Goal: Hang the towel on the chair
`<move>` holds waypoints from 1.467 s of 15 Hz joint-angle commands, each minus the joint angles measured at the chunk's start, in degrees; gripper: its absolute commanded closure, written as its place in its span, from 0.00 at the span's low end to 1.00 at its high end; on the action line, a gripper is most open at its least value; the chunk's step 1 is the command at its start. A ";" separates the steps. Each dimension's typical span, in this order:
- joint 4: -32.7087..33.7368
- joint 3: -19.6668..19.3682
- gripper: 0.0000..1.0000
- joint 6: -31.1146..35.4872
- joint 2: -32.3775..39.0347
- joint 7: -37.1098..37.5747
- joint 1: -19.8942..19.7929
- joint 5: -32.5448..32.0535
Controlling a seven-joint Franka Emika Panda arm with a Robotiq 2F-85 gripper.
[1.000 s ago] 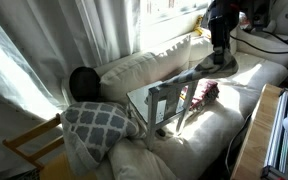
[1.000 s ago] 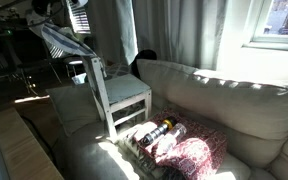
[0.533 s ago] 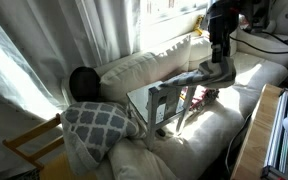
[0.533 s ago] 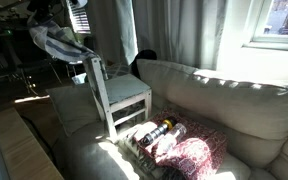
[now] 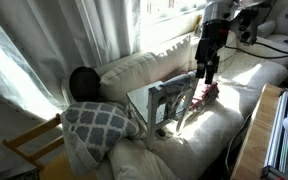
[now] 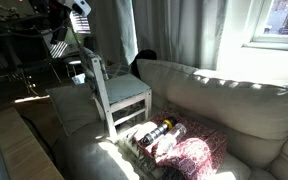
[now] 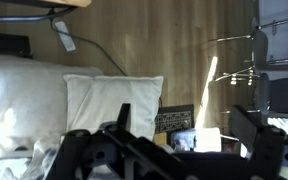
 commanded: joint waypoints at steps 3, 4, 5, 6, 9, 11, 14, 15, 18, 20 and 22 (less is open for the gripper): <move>0.67 0.06 0.00 12.97 -3.25 -2.24 2.11 -3.64; 1.47 -0.17 0.00 13.04 -4.11 -1.82 2.03 -5.87; 2.52 -0.39 0.00 12.19 -4.57 -1.07 1.88 -8.53; 3.80 -0.85 0.00 9.98 -4.86 -0.40 1.74 -11.20; 7.49 -1.87 0.00 6.14 -5.11 1.46 1.78 -17.85; 9.68 -2.41 0.00 3.65 -5.04 2.87 1.83 -21.61; 11.85 -2.60 0.00 4.14 -4.71 6.17 1.82 -25.08; 12.04 -2.41 0.00 5.46 -4.59 7.55 1.72 -26.11; 12.98 -2.45 0.00 5.50 -4.06 10.33 1.73 -28.53; 12.54 -3.18 0.00 5.24 -4.65 8.55 2.45 -26.87; 12.63 -3.15 0.00 5.23 -4.63 9.01 2.43 -27.26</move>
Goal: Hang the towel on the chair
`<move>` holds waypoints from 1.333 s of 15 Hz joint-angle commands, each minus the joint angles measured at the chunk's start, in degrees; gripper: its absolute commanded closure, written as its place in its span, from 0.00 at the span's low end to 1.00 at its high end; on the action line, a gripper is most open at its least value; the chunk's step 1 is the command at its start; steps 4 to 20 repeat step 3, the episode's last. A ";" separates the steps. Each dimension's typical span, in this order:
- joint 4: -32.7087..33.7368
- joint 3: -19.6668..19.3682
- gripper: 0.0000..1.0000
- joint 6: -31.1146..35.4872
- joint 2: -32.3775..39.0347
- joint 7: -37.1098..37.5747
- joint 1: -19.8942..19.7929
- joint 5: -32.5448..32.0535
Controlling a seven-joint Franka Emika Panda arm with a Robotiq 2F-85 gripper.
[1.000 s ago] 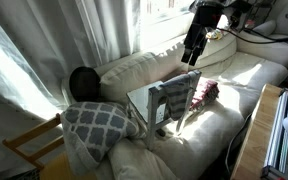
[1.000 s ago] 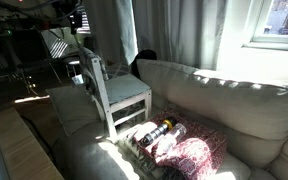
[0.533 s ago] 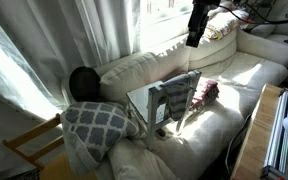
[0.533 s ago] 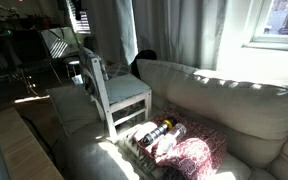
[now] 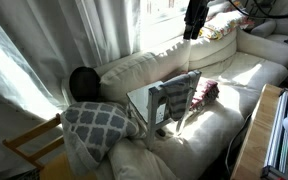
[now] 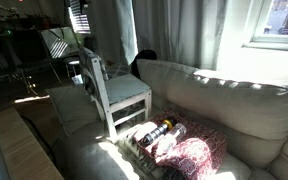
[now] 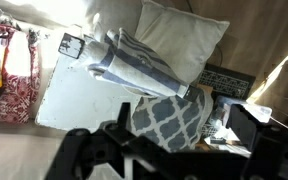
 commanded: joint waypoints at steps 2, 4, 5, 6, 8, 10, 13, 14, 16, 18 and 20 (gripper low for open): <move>0.08 -1.00 0.00 -0.02 0.04 0.31 1.05 -0.43; 0.08 -1.00 0.00 -0.02 0.05 0.32 1.05 -0.45; 0.08 -1.00 0.00 -0.02 0.05 0.32 1.05 -0.45; 0.08 -1.00 0.00 -0.02 0.05 0.32 1.05 -0.45; 0.08 -1.00 0.00 -0.02 0.05 0.32 1.05 -0.45; 0.08 -1.00 0.00 -0.02 0.05 0.32 1.05 -0.45; 0.08 -1.00 0.00 -0.02 0.05 0.32 1.05 -0.45; 0.08 -1.00 0.00 -0.02 0.05 0.32 1.05 -0.45; 0.08 -1.00 0.00 -0.02 0.05 0.32 1.05 -0.45; 0.08 -1.00 0.00 -0.02 0.05 0.32 1.05 -0.45; 0.08 -1.00 0.00 -0.02 0.05 0.32 1.05 -0.45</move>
